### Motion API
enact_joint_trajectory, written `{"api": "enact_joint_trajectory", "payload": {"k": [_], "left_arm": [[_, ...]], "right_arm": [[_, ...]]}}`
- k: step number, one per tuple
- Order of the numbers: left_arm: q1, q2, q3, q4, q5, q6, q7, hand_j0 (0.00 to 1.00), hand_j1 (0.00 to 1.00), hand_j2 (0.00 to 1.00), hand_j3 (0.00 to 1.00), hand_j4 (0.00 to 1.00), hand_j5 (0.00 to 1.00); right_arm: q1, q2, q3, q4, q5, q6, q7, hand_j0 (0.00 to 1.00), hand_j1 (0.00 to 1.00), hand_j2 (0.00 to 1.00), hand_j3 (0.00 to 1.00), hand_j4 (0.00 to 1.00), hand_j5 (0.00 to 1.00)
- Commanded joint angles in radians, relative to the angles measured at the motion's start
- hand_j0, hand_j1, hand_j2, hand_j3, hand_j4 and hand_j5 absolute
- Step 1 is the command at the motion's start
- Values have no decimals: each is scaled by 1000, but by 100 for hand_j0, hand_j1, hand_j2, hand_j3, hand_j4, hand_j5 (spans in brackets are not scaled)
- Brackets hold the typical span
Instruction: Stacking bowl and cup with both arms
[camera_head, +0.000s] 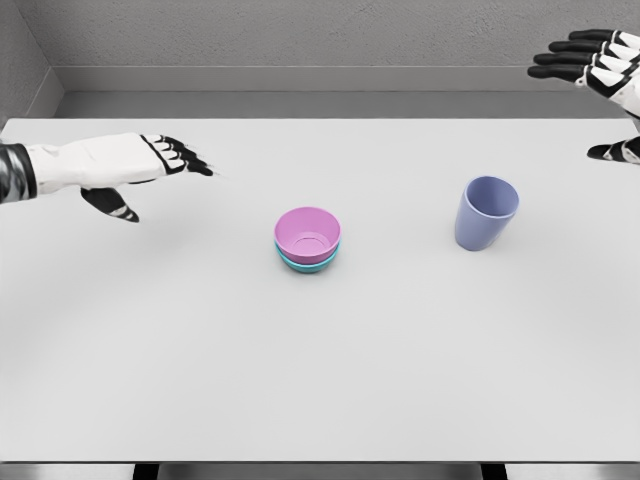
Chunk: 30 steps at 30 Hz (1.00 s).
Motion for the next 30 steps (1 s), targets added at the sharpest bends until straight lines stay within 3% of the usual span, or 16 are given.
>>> {"api": "enact_joint_trajectory", "payload": {"k": [1, 3, 5, 7, 10, 11, 12, 20, 25, 30], "left_arm": [[0, 23, 12, 48, 27, 2, 1, 100, 100, 100, 100, 100, 100], [3, 22, 12, 76, 27, 2, 1, 100, 100, 100, 100, 100, 100], [14, 22, 12, 108, 25, 2, 1, 100, 100, 100, 100, 100, 100], [14, 22, 12, 128, 24, 2, 1, 100, 100, 100, 100, 100, 100], [12, 20, 38, 176, 25, 2, 1, 100, 100, 100, 100, 100, 100], [14, 20, 39, 174, 28, 2, 1, 100, 100, 100, 100, 100, 100], [14, 20, 39, 177, 28, 2, 1, 100, 100, 100, 100, 100, 100], [15, 20, 38, 173, 28, 2, 1, 100, 100, 100, 100, 100, 100], [17, 20, 38, 172, 27, 2, 1, 100, 100, 100, 100, 100, 100], [17, 17, 38, 171, 27, 2, 1, 100, 100, 100, 100, 100, 100]], "right_arm": [[-2, -2, -3, 4, -6, 1, 9, 100, 100, 100, 100, 100, 100], [-14, 0, -5, 28, -6, 1, 152, 100, 100, 100, 100, 100, 100], [-26, 20, -3, 57, -6, 1, 393, 100, 100, 100, 100, 100, 100], [-70, 23, 29, 59, -1, 61, 393, 100, 100, 100, 100, 100, 100], [-328, 122, 315, 83, 77, 180, 393, 100, 100, 100, 100, 100, 100], [-414, 171, 418, 129, 112, 180, 393, 100, 100, 100, 100, 100, 100], [-449, 191, 460, 162, 114, 173, 393, 100, 100, 100, 100, 100, 100], [-403, 153, 463, 156, 114, 155, 393, 100, 100, 100, 100, 100, 100], [-383, 162, 489, 168, 114, 172, 393, 100, 100, 100, 100, 100, 100], [-394, 207, 495, 280, 112, 172, 393, 100, 100, 100, 100, 100, 100]]}}
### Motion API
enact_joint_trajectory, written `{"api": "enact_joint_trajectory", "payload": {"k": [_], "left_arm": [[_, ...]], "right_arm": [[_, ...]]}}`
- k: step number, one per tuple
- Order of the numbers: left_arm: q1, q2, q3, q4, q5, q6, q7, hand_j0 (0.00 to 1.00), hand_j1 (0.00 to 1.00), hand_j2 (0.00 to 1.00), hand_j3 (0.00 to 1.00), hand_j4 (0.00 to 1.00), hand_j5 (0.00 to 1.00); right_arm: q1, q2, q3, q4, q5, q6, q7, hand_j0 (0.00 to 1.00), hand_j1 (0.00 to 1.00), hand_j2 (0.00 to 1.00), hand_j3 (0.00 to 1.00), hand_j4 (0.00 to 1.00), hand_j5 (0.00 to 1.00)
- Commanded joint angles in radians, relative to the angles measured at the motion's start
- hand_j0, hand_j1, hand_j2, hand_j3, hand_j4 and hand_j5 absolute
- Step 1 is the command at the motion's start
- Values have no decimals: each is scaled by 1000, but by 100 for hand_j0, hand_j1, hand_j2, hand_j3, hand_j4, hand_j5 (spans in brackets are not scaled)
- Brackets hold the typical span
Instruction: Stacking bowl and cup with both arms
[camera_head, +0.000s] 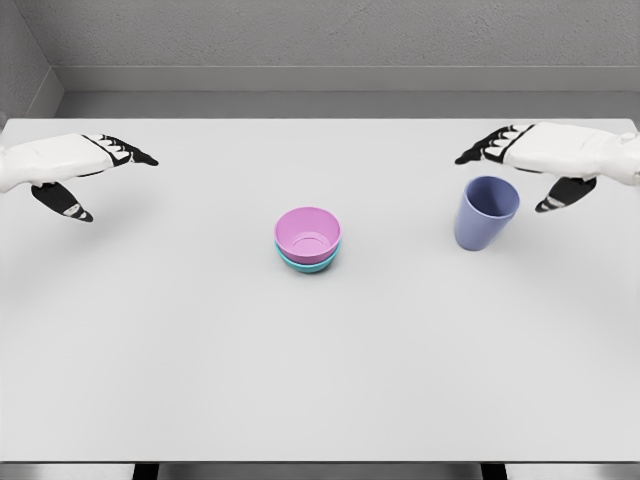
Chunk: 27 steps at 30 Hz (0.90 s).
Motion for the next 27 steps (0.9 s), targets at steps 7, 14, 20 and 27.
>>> {"api": "enact_joint_trajectory", "payload": {"k": [7, 14, 20, 27], "left_arm": [[0, -1, -1, -1, 4, 2, -4, 100, 100, 100, 100, 100, 100], [0, -1, -1, 1, 1, 2, -4, 100, 100, 100, 100, 100, 100], [0, 1, 1, 6, 3, 2, -4, 100, 100, 100, 100, 100, 100], [0, -1, 3, 6, 4, 2, -4, 100, 100, 100, 100, 100, 100]], "right_arm": [[-86, 69, 124, 163, -2, 0, 0, 100, 100, 100, 100, 100, 100], [-87, 85, 141, 169, -1, -1, 0, 100, 100, 100, 100, 100, 100], [-86, 97, 143, 175, -1, -1, 0, 100, 100, 100, 100, 100, 100], [-86, 98, 178, 174, -1, -1, 0, 100, 100, 100, 100, 100, 100]]}}
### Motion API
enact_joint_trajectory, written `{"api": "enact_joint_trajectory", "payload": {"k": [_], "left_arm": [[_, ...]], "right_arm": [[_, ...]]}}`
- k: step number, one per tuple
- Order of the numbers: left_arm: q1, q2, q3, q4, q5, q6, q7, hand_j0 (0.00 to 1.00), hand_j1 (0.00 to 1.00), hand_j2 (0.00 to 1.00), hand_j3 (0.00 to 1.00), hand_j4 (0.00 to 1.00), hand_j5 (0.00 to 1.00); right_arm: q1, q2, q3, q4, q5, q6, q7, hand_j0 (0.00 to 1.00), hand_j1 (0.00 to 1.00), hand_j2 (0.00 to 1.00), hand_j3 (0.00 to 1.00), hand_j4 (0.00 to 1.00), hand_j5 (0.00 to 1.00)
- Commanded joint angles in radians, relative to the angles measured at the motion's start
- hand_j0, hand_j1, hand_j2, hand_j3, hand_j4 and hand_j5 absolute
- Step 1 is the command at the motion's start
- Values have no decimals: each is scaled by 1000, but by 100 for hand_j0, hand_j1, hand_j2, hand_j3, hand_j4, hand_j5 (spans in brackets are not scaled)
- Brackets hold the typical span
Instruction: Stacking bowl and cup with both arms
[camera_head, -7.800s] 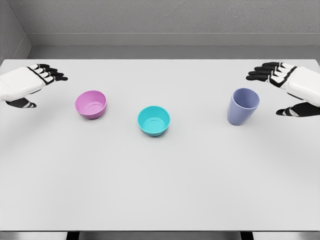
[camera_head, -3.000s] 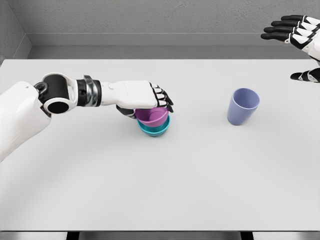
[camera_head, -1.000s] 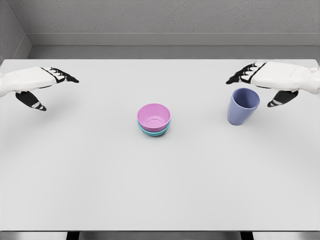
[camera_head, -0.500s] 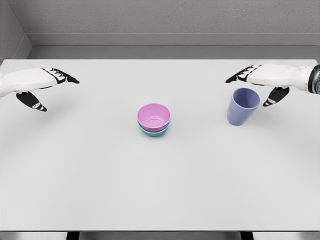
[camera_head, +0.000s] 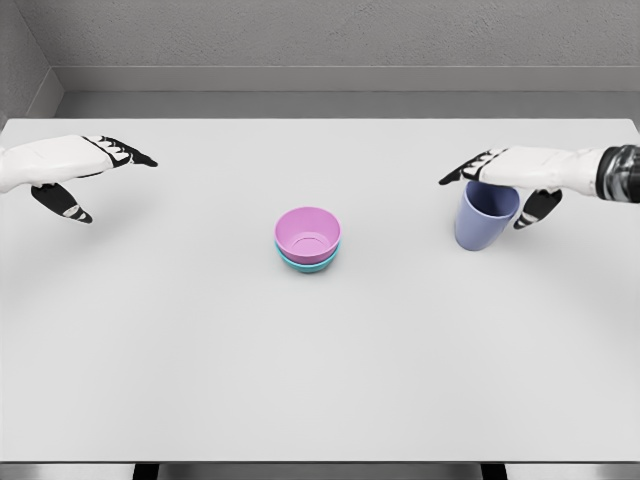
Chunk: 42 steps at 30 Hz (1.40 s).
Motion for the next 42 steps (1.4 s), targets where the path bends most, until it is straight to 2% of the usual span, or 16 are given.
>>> {"api": "enact_joint_trajectory", "payload": {"k": [1, 5, 7, 10, 12, 25, 42], "left_arm": [[0, 2, 2, 0, 6, 2, 1, 100, 100, 100, 100, 100, 100], [0, 2, 0, 2, 6, 2, -1, 100, 100, 100, 100, 100, 100], [0, 2, 0, 2, 6, 2, 1, 100, 100, 100, 100, 100, 100], [0, 2, 0, 2, 6, 2, 1, 100, 100, 100, 100, 100, 100], [0, 2, 0, 2, 6, 2, 1, 100, 100, 100, 100, 100, 100], [0, -1, 2, 2, 0, 2, -1, 100, 100, 100, 100, 100, 100], [0, 0, 2, 3, 2, 2, -1, 100, 100, 100, 100, 100, 100]], "right_arm": [[0, -1, 7, -1, -4, 1, 0, 100, 100, 100, 100, 100, 100], [0, -1, 18, -1, -4, 3, 0, 98, 98, 98, 98, 98, 98], [0, -1, 23, -1, -4, 3, 0, 77, 77, 77, 77, 77, 77], [0, -1, 34, -7, -4, 1, 0, 67, 67, 67, 67, 67, 67], [0, -1, 34, -7, -4, 1, 0, 64, 64, 64, 64, 64, 64], [-43, -11, 20, -10, -4, -8, 0, 64, 64, 64, 64, 64, 64], [-52, -13, -28, -46, -7, -12, 0, 65, 65, 65, 65, 65, 65]]}}
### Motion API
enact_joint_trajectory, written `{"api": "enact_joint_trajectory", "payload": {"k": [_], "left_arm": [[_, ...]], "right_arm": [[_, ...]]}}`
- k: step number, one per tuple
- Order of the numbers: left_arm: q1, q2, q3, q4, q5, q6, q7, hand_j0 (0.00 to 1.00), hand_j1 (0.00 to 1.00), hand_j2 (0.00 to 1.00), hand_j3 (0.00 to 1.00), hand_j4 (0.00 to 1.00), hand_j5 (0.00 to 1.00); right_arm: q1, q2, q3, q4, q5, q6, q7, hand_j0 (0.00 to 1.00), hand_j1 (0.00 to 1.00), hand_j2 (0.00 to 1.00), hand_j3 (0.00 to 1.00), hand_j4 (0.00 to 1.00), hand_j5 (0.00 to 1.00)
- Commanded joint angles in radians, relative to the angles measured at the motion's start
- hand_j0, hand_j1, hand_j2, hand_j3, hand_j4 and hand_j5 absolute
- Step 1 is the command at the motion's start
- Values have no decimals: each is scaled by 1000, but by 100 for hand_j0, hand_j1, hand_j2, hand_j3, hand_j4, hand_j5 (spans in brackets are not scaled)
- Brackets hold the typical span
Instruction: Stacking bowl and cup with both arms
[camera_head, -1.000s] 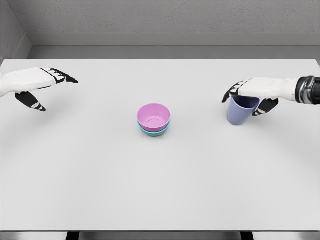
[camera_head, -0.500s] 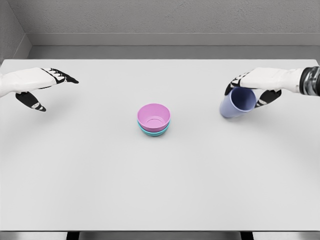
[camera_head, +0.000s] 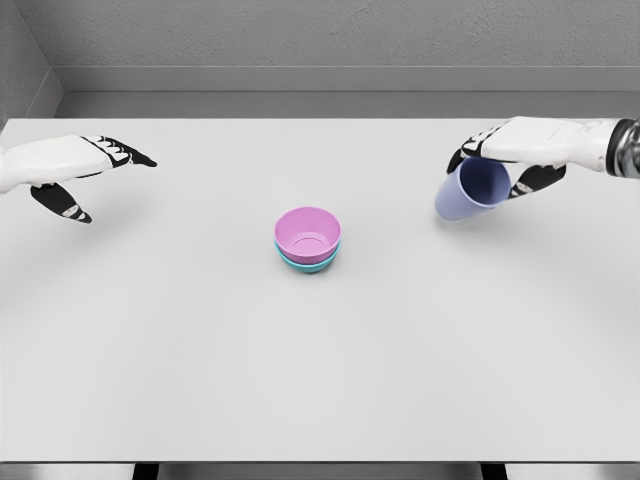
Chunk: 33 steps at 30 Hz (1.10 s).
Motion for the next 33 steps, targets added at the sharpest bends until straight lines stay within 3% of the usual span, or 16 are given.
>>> {"api": "enact_joint_trajectory", "payload": {"k": [1, 3, 11, 23, 28, 33], "left_arm": [[0, 1, 1, 0, 6, 2, 0, 100, 100, 100, 100, 100, 100], [0, -1, 1, -1, 6, 2, 0, 100, 100, 100, 100, 100, 100], [0, -1, 1, -1, 6, 2, 0, 100, 100, 100, 100, 100, 100], [0, 1, 1, -3, 6, 2, 0, 100, 100, 100, 100, 100, 100], [0, 1, 1, 0, 6, 2, 0, 100, 100, 100, 100, 100, 100], [0, 2, 1, 2, 3, 2, 0, 100, 100, 100, 100, 100, 100]], "right_arm": [[0, -1, -6, -5, -5, 1, -1, 65, 65, 65, 65, 65, 65], [-2, -1, -6, -37, -5, 3, -1, 65, 65, 65, 65, 65, 65], [-44, 10, -7, -40, -5, 4, -1, 65, 65, 65, 65, 65, 65], [-51, 11, -27, -151, -5, 15, -1, 65, 65, 65, 65, 65, 65], [-51, 28, -29, -208, -3, 15, -1, 65, 65, 65, 65, 65, 65], [-52, 64, -27, -208, -3, 13, -1, 65, 65, 65, 65, 65, 65]]}}
